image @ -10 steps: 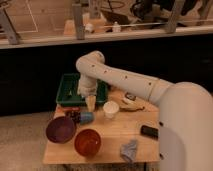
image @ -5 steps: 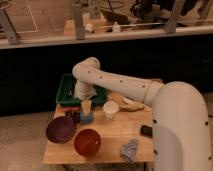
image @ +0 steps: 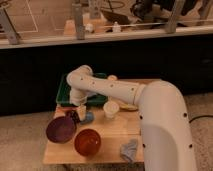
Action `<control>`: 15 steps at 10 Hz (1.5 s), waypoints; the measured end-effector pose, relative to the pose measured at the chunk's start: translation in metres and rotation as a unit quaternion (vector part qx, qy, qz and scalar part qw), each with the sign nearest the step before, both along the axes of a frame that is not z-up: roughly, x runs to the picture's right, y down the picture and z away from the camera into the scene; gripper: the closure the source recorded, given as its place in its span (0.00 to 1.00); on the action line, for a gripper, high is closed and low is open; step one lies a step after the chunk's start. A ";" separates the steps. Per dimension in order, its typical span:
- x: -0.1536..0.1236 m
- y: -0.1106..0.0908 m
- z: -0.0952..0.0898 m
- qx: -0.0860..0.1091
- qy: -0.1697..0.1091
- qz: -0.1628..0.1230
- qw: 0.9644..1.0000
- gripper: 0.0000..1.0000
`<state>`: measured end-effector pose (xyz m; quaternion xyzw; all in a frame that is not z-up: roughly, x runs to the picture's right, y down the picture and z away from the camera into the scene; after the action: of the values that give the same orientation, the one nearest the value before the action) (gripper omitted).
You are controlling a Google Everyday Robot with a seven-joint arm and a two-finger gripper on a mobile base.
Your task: Place grapes in purple bowl
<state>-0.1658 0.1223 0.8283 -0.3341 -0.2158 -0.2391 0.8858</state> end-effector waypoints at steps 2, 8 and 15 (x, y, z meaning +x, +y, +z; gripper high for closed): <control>-0.004 0.004 0.000 -0.003 -0.005 -0.007 1.000 0.20; -0.008 0.020 0.006 -0.006 0.020 -0.017 1.000 0.20; -0.005 0.033 0.026 0.000 0.069 0.002 0.998 0.24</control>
<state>-0.1711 0.1553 0.8543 -0.3493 -0.1551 -0.2137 0.8990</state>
